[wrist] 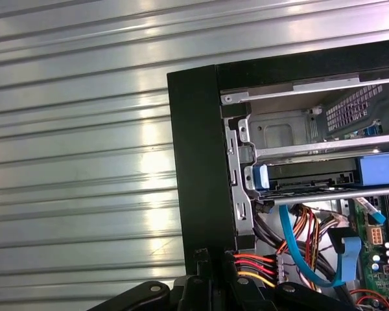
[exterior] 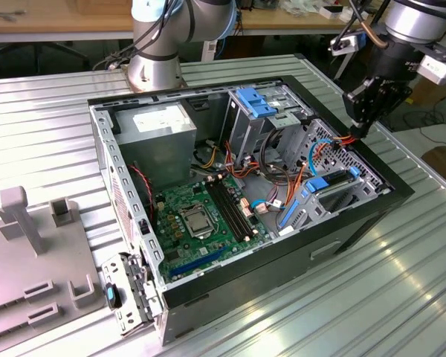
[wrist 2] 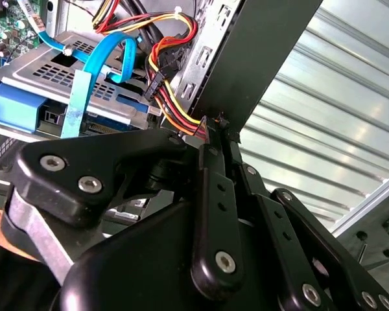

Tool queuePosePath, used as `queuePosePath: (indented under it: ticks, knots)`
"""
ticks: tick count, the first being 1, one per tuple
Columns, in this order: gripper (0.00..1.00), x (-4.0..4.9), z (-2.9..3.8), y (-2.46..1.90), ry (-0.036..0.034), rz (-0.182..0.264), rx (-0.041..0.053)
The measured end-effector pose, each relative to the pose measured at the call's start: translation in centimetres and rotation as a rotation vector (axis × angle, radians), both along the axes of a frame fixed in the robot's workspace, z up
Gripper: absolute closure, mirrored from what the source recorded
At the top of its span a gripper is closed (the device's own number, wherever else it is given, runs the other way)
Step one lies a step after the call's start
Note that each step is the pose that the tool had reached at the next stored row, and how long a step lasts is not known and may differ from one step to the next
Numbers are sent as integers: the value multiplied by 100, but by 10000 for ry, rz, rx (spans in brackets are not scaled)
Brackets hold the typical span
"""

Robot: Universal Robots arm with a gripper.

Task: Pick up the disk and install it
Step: 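Insert the first disk wire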

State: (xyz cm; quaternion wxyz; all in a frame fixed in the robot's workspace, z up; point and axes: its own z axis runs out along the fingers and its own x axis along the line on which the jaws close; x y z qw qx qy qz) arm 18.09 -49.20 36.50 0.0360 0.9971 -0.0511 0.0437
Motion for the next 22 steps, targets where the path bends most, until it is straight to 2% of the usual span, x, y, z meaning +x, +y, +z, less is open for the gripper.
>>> queuePosePath:
  ticks: [3,5,7,14,22]
  knots:
    - [83,-10,-1,0,0,3,3]
    - [83,-89,4,-6,0,4,1]
    - [83,-117,16,-7,-1,4,-1]
    - [83,-129,39,-25,-1,-17,2]
    - [83,-129,40,-28,-1,-605,0]
